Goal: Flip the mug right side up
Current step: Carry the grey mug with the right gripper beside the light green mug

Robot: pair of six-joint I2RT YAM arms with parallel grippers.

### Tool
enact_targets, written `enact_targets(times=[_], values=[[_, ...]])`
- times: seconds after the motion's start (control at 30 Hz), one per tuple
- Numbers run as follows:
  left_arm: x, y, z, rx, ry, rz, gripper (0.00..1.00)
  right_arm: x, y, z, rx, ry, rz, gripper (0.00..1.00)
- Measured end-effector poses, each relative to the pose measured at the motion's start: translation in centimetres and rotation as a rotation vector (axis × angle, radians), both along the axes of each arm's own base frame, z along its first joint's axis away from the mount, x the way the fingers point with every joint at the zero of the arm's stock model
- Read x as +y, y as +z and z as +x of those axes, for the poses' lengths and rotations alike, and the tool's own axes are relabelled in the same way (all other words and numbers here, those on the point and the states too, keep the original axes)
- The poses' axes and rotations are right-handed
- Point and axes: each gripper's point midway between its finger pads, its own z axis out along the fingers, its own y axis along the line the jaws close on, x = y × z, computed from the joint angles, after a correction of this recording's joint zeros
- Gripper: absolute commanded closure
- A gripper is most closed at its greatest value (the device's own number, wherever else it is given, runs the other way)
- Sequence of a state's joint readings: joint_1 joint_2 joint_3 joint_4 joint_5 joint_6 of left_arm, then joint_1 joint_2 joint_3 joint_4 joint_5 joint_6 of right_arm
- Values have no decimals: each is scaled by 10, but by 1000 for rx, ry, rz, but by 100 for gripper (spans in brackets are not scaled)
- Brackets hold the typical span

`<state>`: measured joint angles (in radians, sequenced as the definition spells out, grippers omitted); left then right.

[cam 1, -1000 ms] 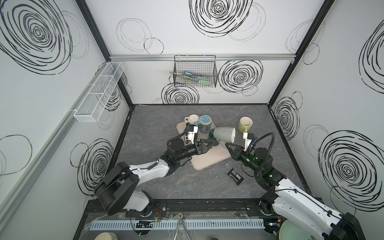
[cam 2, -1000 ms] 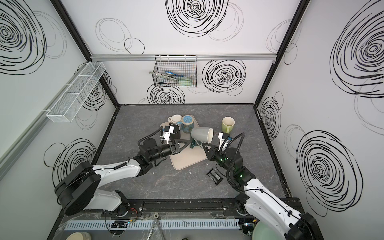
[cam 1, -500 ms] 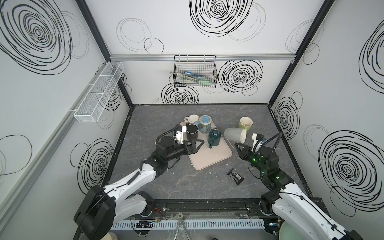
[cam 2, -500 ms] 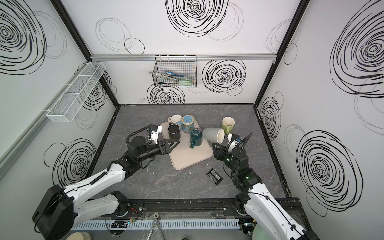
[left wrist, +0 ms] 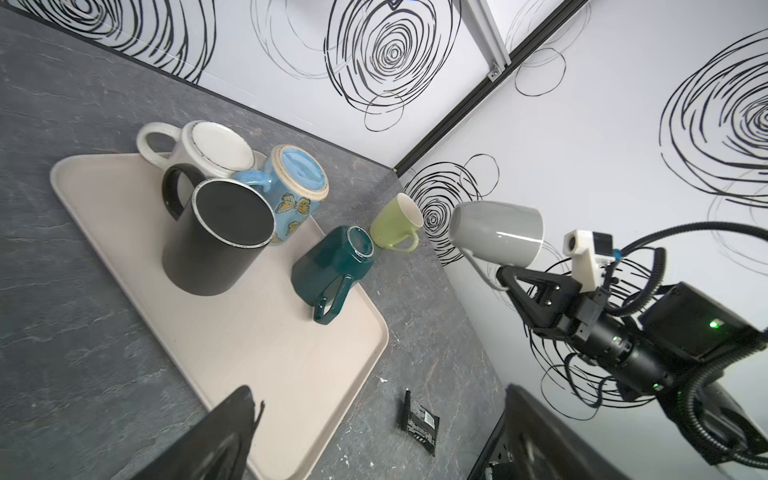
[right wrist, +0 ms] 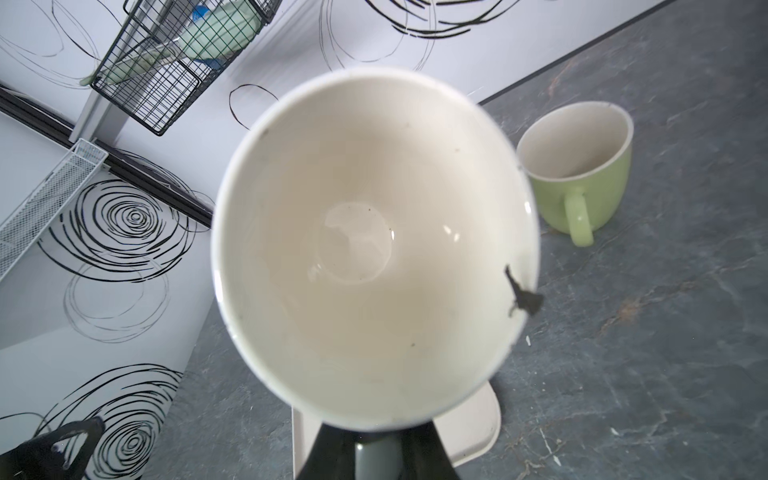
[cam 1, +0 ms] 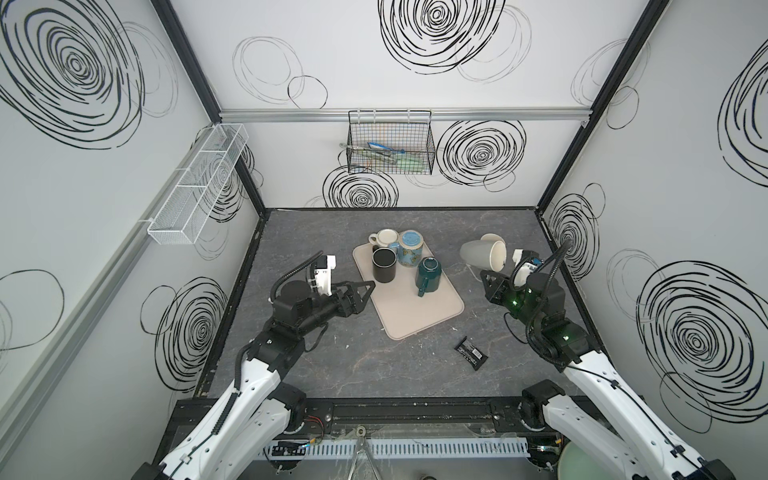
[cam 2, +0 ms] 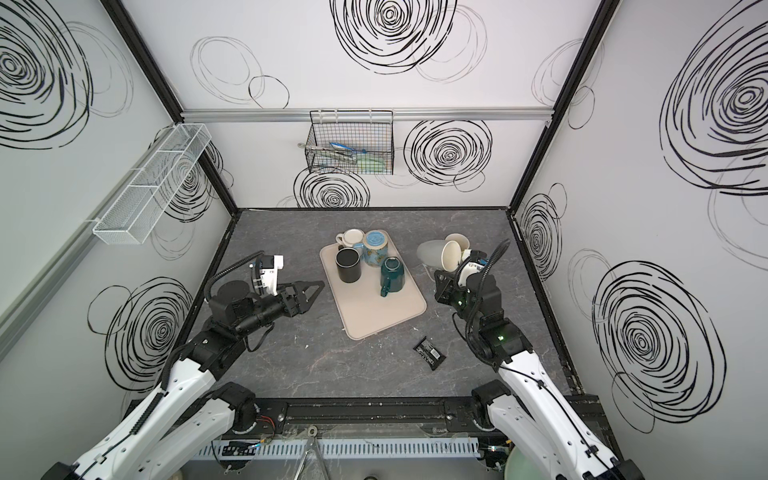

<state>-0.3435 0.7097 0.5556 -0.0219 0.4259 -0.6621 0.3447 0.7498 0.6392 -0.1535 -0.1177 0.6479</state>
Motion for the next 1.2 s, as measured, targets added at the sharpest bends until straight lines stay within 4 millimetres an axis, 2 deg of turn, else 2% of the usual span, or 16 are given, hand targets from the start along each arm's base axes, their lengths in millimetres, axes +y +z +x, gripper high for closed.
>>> enact_targets(times=[0.17,0.37,0.67,0.83,1.03,1.2], values=[[8,-9,-8,25,3,65,4,-7,11,6,-1,-29,-74,100],[16,-9,-14,10,6,119,4,-13,15,17,1,-48,-158,100],[26,-21,-16,24,19,184,4,-18,2,39,59,-53,-279,100],[35,-14,-15,-19,54,198,4,-21,-2,57,92,-61,-329,100],[46,-2,-16,-90,106,226,4,-29,0,90,121,-91,-390,100],[50,-5,-16,-98,119,239,4,-33,-7,115,159,-98,-422,100]])
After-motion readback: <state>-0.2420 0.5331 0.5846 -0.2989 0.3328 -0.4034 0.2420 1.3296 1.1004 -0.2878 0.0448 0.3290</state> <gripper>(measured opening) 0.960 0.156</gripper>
